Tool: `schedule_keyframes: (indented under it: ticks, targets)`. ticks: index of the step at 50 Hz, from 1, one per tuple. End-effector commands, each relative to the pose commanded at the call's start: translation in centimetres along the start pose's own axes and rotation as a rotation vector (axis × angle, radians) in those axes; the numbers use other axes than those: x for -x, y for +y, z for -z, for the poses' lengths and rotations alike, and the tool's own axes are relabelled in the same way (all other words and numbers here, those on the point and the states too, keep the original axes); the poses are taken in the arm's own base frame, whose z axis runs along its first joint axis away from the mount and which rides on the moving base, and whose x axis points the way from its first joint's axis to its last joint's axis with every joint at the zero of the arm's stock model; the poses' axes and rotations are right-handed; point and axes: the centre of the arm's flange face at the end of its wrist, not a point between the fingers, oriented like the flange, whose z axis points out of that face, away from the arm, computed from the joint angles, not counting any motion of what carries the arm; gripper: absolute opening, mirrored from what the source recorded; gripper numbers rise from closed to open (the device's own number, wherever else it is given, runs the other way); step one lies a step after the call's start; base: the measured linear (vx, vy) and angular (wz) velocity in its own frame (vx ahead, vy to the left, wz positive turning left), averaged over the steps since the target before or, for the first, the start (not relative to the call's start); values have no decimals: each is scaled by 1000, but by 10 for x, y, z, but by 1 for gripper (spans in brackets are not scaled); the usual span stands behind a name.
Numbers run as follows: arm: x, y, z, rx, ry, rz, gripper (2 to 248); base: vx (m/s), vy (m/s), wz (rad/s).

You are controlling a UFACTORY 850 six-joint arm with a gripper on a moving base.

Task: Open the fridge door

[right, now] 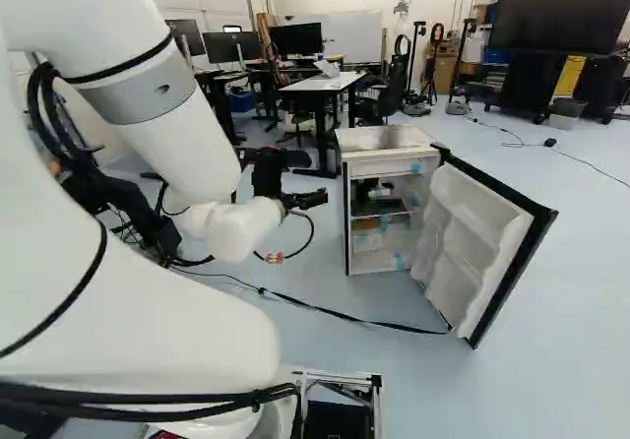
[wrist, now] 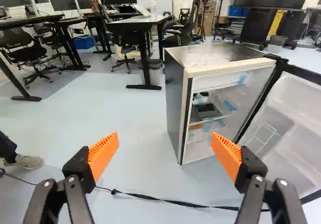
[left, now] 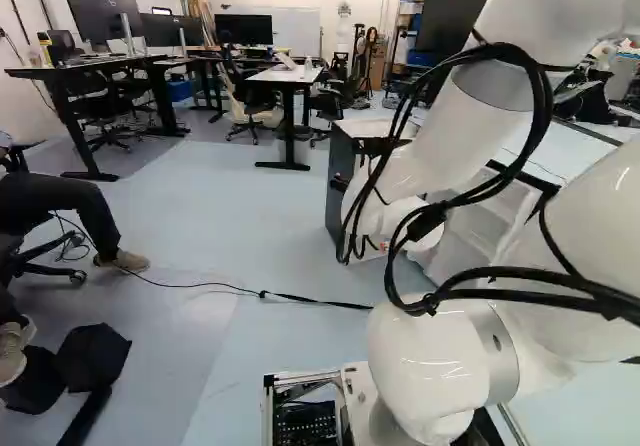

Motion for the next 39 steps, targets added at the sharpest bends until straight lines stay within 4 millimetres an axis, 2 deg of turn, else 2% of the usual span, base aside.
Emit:
schedule_keyframes:
  ticks: [18,39]
  targets:
    - [5,-4,9,-37,-3,27,247,0,0,0]
    - [6,-5,10,-43,-3,31,247,0,0,0]
